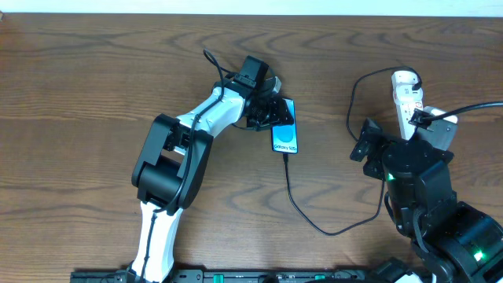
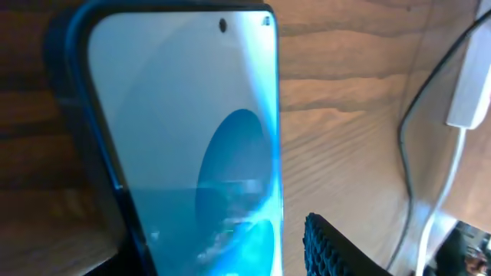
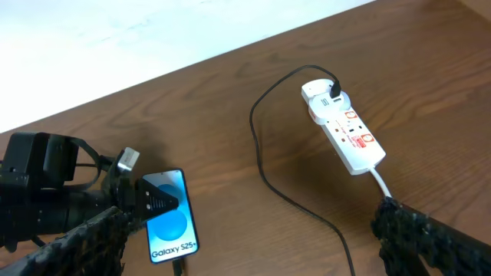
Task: Plug charger to phone and switch on socket
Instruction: 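Lower the phone onto the table with the left gripper and release it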
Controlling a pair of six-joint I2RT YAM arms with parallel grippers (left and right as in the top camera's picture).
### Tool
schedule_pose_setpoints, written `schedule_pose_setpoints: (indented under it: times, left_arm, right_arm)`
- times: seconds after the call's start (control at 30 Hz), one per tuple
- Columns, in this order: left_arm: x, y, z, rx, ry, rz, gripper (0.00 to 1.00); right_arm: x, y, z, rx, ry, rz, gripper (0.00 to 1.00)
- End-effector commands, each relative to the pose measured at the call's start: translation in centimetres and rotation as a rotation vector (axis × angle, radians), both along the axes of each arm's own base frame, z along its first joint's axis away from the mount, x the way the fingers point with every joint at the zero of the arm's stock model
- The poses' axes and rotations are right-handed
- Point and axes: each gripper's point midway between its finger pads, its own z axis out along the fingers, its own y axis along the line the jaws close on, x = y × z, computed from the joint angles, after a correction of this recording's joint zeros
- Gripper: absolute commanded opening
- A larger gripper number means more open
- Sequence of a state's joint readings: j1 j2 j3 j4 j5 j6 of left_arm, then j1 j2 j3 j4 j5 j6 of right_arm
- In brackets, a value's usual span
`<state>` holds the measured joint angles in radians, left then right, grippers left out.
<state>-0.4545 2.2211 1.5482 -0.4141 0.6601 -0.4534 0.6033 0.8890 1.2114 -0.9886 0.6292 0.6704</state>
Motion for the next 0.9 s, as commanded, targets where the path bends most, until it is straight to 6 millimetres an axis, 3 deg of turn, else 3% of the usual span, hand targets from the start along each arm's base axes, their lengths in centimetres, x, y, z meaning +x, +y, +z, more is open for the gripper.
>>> schedule_pose_setpoints:
  times: [0.0, 0.63, 0.87]
  left_arm:
    - [0.2, 0.7, -1.2, 0.055, -0.023, -0.007, 0.5]
    - [0.0, 2.6, -2.5, 0.172, -0.009, 0.026, 0.5]
    - [1.1, 4.2, -3.2, 0.276, -0.06, 0.064, 0.51]
  right_arm:
    - [0.1, -0.5, 0.0, -0.002, -0.009, -0.032, 0.99]
    - [0.4, -0.1, -0.5, -0.011, 0.014, -0.025, 0.99]
    - [0.9, 0.4, -1.3, -0.024, 0.044, -0.017, 0.99]
